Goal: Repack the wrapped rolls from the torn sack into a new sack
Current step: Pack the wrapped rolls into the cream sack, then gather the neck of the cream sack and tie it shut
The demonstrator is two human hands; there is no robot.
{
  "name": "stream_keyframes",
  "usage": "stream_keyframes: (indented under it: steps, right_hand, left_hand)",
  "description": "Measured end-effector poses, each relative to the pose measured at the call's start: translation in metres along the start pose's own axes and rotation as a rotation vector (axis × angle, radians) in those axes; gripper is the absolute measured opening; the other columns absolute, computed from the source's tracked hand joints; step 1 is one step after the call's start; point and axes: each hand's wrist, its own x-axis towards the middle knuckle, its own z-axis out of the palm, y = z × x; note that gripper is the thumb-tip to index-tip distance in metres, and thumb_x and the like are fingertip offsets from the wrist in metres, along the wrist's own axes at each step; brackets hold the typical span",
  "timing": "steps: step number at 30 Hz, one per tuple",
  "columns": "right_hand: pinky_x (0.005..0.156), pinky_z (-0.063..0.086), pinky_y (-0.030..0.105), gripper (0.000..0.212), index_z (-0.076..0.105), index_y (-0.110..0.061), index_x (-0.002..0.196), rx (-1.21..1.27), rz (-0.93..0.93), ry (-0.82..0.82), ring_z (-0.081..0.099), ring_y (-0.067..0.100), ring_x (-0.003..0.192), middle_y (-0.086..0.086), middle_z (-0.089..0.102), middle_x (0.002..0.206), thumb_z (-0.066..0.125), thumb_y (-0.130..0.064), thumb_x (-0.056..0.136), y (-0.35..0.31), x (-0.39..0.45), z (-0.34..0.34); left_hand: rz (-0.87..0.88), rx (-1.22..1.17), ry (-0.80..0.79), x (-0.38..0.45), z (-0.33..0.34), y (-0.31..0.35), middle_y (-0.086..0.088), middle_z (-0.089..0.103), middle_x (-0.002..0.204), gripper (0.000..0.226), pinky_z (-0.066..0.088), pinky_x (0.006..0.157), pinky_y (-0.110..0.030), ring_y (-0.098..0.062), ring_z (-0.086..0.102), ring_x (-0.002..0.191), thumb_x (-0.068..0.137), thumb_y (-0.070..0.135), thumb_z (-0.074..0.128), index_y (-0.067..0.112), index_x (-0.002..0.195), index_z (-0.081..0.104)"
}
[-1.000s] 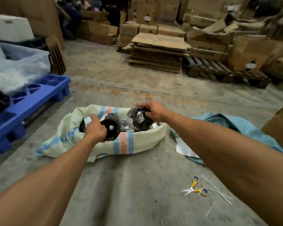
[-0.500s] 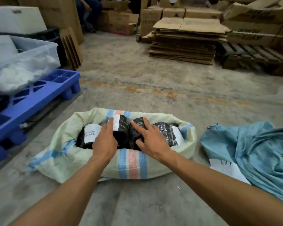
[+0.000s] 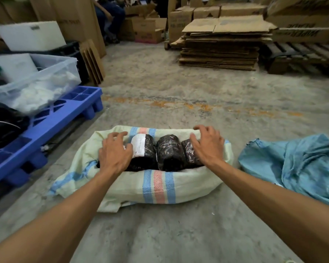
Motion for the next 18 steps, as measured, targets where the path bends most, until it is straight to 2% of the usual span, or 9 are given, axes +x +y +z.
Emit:
stream_keyframes:
  steps: [2,4,6,7,8,10,12,15,18]
  right_hand:
    - [0.105,0.03,0.045,0.048,0.048,-0.023,0.132,-0.132,0.184,-0.023,0.039,0.03,0.124,0.012,0.045,0.132,0.051,-0.05,0.093,0.023,0.009,-0.008]
    - [0.109,0.029,0.048,0.066,0.036,-0.018,0.141,-0.124,0.466,-0.137,0.033,0.037,0.133,0.018,0.033,0.145,0.053,-0.057,0.091,0.046,0.018,-0.014]
    - [0.105,0.036,0.048,0.075,0.031,-0.009,0.142,0.143,0.755,-0.253,0.036,0.041,0.135,0.021,0.034,0.147,0.057,-0.057,0.09,0.065,0.024,-0.017]
    - [0.099,0.042,0.047,0.073,0.036,-0.006,0.135,0.312,0.866,-0.318,0.042,0.04,0.13,0.018,0.042,0.141,0.058,-0.058,0.089,0.073,0.025,-0.018]
    - [0.092,0.046,0.046,0.069,0.044,-0.006,0.124,0.436,0.949,-0.403,0.049,0.038,0.123,0.014,0.049,0.131,0.058,-0.062,0.087,0.077,0.021,-0.019]
    - [0.09,0.049,0.045,0.064,0.051,-0.011,0.11,0.552,1.034,-0.532,0.054,0.034,0.112,0.01,0.056,0.117,0.064,-0.066,0.079,0.087,0.015,-0.018]
    - [0.092,0.047,0.046,0.055,0.051,-0.014,0.112,0.633,1.057,-0.538,0.053,0.032,0.112,0.011,0.055,0.114,0.071,-0.053,0.078,0.097,0.014,-0.015]
    - [0.089,0.047,0.046,0.051,0.05,-0.013,0.12,0.7,1.045,-0.438,0.053,0.032,0.106,0.011,0.055,0.112,0.07,-0.041,0.082,0.101,0.021,-0.015]
    - [0.069,0.046,0.043,0.06,0.051,-0.012,0.124,0.754,1.006,-0.326,0.055,0.031,0.087,0.011,0.059,0.115,0.072,-0.046,0.079,0.097,0.032,-0.021]
  left_hand:
    - [-0.172,0.072,-0.025,0.011,-0.003,-0.011,-0.013,0.022,0.156,0.055,0.023,0.112,-0.056,-0.036,0.021,0.142,0.093,0.041,0.049,0.03,0.146,0.038]
    - [-0.386,0.04,-0.087,0.022,-0.006,-0.028,-0.018,0.004,0.16,0.067,0.014,0.114,-0.06,-0.043,0.007,0.145,0.093,0.047,0.051,0.037,0.151,0.019]
    - [-0.574,-0.14,-0.136,0.031,-0.009,-0.044,-0.026,0.008,0.158,0.088,0.015,0.115,-0.058,-0.047,0.013,0.144,0.09,0.05,0.059,0.037,0.154,-0.001]
    - [-0.64,-0.238,-0.142,0.036,-0.009,-0.051,-0.028,0.017,0.156,0.098,0.022,0.115,-0.055,-0.046,0.023,0.141,0.088,0.048,0.065,0.031,0.155,-0.005]
    - [-0.687,-0.299,-0.144,0.038,-0.008,-0.057,-0.028,0.028,0.153,0.102,0.03,0.112,-0.05,-0.044,0.033,0.137,0.086,0.045,0.069,0.021,0.156,-0.002]
    - [-0.732,-0.301,-0.145,0.038,-0.009,-0.064,-0.025,0.047,0.141,0.083,0.045,0.1,-0.047,-0.042,0.05,0.123,0.084,0.042,0.07,0.004,0.147,0.031]
    - [-0.72,-0.289,-0.104,0.037,-0.01,-0.065,-0.024,0.057,0.127,0.063,0.051,0.086,-0.043,-0.042,0.057,0.11,0.086,0.041,0.066,-0.002,0.129,0.052]
    - [-0.618,-0.288,-0.013,0.037,-0.018,-0.057,-0.022,0.058,0.128,0.061,0.045,0.089,-0.044,-0.042,0.055,0.112,0.087,0.046,0.06,0.003,0.13,0.055]
    - [-0.571,-0.402,0.034,0.043,-0.031,-0.04,-0.019,0.057,0.13,0.065,0.046,0.093,-0.045,-0.04,0.055,0.114,0.084,0.045,0.064,0.005,0.133,0.052]
